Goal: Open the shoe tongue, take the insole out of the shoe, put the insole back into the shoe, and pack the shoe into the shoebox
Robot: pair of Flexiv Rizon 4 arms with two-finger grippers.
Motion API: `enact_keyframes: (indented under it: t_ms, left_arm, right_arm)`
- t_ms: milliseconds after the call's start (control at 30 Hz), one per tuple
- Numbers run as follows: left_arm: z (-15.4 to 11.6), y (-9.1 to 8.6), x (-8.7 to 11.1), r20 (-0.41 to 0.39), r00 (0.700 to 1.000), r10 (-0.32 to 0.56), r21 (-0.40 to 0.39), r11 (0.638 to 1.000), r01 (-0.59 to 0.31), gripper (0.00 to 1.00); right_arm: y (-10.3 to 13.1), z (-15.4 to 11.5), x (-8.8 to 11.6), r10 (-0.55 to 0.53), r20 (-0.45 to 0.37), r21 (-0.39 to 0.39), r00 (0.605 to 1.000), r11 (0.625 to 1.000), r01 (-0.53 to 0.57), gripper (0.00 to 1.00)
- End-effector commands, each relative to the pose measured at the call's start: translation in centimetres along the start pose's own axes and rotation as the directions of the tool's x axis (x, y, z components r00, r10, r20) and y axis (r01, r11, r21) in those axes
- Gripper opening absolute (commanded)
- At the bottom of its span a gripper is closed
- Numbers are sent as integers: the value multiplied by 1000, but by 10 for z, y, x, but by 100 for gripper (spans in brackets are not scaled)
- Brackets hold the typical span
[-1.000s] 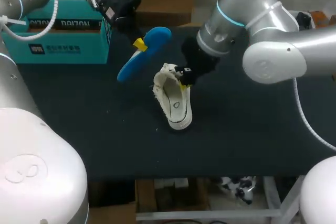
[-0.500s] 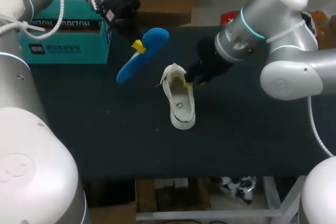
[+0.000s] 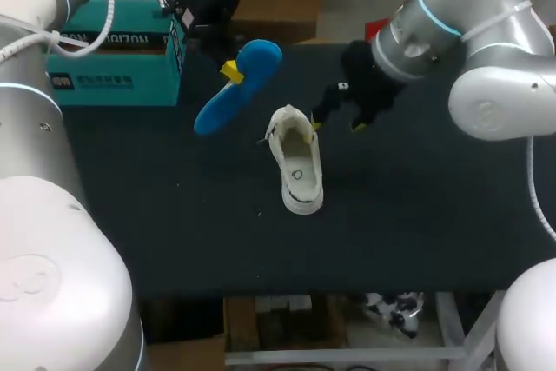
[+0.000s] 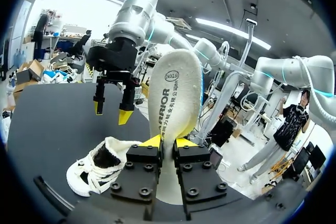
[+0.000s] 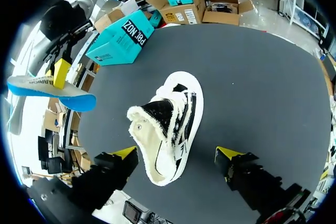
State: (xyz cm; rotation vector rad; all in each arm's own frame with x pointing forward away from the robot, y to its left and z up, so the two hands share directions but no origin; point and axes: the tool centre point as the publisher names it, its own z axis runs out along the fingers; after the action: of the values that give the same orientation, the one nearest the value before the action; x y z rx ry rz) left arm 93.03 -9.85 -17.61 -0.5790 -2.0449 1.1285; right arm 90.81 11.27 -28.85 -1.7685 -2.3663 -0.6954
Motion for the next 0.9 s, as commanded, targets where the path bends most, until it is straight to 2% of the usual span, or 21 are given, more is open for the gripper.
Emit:
enact_keyframes:
  t_ms: [33, 200, 267, 333, 467, 633, 667, 900]
  left_arm:
    - [-6, 0, -4, -139, 990, 1, 0, 1000, -1, 0]
    - [-6, 0, -4, -139, 990, 1, 0, 1000, -1, 0]
    - [6, 1, 2, -153, 988, 35, 29, 999, -31, 0]
    - [17, 1, 6, -193, 977, 93, 76, 994, -80, 0]
    - [36, -3, 9, -241, 953, 183, 121, 980, -158, 0]
    - [49, -19, 14, -274, 916, 294, 214, 947, -240, 0]
    - [51, -23, 15, -277, 909, 313, 237, 939, -251, 0]
    - [56, -43, 27, -271, 863, 427, 388, 869, -307, 0]
  right_arm:
    - [2, -2, 0, -1, -1, 14, 1000, 1000, 1, 100]
    - [2, -2, 0, -1, -1, 14, 1000, 1000, 1, 100]
    - [7, -8, -5, 37, -66, 46, 997, 998, -34, 100]
    - [9, -12, -9, 97, -86, 91, 992, 992, -89, 100]
    - [6, -21, -8, 187, -112, 140, 976, 975, -171, 100]
    - [-4, -30, -9, 314, -149, 211, 938, 937, -280, 100]
    - [-6, -32, -9, 335, -119, 218, 935, 927, -304, 100]
    - [-8, -34, -8, 343, -104, 224, 934, 923, -314, 100]
